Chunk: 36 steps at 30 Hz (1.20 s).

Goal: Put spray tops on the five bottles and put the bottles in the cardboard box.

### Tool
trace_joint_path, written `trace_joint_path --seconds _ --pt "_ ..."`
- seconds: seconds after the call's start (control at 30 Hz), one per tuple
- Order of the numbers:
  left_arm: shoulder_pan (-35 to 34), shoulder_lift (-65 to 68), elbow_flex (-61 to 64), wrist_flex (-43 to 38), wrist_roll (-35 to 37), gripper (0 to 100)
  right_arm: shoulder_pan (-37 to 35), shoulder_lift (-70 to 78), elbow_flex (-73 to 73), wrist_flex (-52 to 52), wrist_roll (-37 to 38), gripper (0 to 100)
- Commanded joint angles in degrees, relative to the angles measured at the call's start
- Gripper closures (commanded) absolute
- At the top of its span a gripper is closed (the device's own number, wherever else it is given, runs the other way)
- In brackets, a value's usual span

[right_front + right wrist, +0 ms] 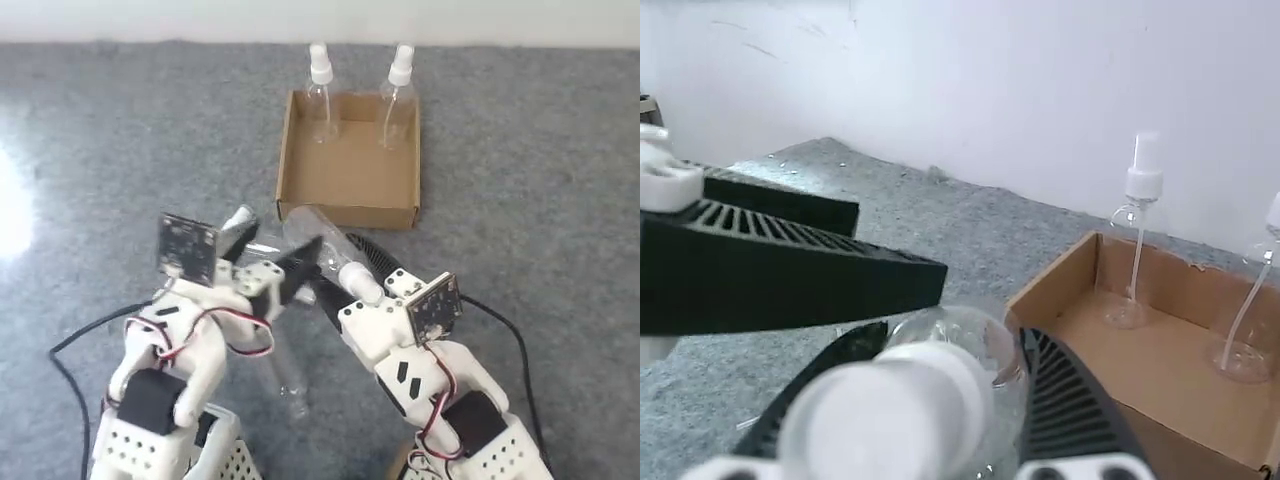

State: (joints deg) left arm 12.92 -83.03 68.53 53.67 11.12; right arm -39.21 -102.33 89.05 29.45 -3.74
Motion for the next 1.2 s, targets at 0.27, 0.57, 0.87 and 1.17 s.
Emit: trace_joint_path --seconds 0.27,0.57,0.87,1.17 --pt "-18.37 -0.53 -2.77 -2.64 11.78 72 -0.04 -1.01 -3.34 -0.75 2.11 99.3" --pt "-22.33 -0.53 1.1 -8.0 13.8 72 2.33 6.81 -15.03 3.12 2.11 99.3" --pt "-22.42 -0.53 1.45 -8.26 13.89 72 2.42 33.1 -32.62 3.03 2.11 99.3" --pt "-25.05 -0.53 1.54 -8.44 14.42 72 7.08 53.41 -46.86 2.95 2.11 99.3"
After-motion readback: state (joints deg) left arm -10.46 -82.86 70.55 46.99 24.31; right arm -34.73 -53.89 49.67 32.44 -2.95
